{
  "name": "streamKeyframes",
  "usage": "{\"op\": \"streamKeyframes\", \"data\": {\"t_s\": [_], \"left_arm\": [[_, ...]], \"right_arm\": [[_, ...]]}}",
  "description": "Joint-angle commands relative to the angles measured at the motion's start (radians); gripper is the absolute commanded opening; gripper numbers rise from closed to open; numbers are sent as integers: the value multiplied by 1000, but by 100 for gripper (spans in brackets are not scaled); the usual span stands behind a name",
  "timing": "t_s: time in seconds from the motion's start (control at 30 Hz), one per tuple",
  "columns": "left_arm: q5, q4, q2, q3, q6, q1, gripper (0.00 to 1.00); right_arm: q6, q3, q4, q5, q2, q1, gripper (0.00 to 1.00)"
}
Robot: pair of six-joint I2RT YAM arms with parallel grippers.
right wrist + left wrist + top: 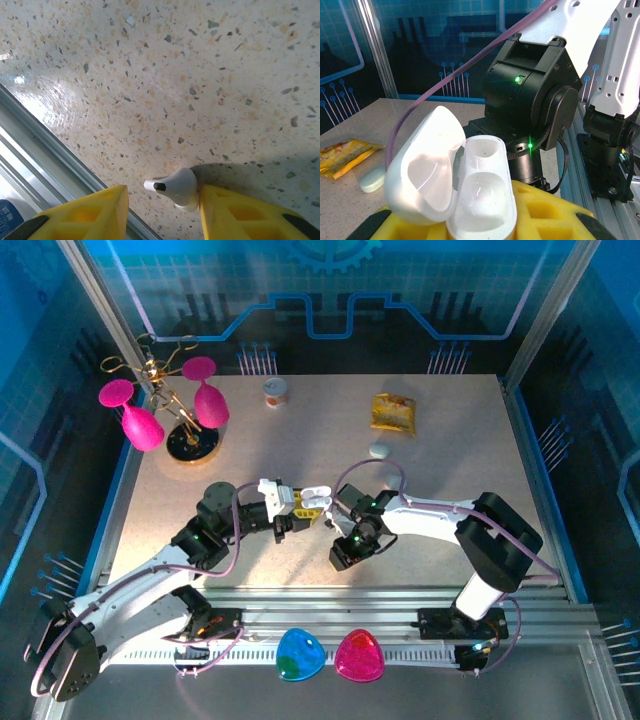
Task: Insert the wireless bluetooth earbuds into the charging case
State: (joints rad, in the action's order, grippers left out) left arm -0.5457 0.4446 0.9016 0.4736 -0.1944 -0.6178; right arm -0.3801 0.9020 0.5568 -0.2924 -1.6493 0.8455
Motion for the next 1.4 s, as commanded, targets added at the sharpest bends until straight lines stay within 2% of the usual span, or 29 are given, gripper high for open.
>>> {"op": "streamKeyframes", "data": {"t_s": [0.0, 0.2, 0.53, 0.7, 0.9, 1.23, 1.37], "left_arm": [[-5, -8, -5, 8, -28, 4, 21], [-5, -6, -1, 9, -30, 4, 21], [-3, -7, -4, 7, -35, 3, 21], [-1, -9, -1, 9, -41, 3, 21], [2, -7, 3, 11, -45, 4, 22], [5, -4, 9, 13, -49, 4, 23], [6, -2, 13, 14, -50, 4, 23]], "right_arm": [[-1, 3, 3, 3, 6, 11, 41], [-45, 15, 11, 18, -26, 3, 39], [-95, 15, 1, 22, -58, 3, 30], [-90, 33, 27, 71, -35, 3, 25], [-90, 48, 85, 184, 5, -14, 22], [-187, -17, 75, 312, 69, -125, 26], [-192, -36, 61, 276, 61, -150, 29]]}}
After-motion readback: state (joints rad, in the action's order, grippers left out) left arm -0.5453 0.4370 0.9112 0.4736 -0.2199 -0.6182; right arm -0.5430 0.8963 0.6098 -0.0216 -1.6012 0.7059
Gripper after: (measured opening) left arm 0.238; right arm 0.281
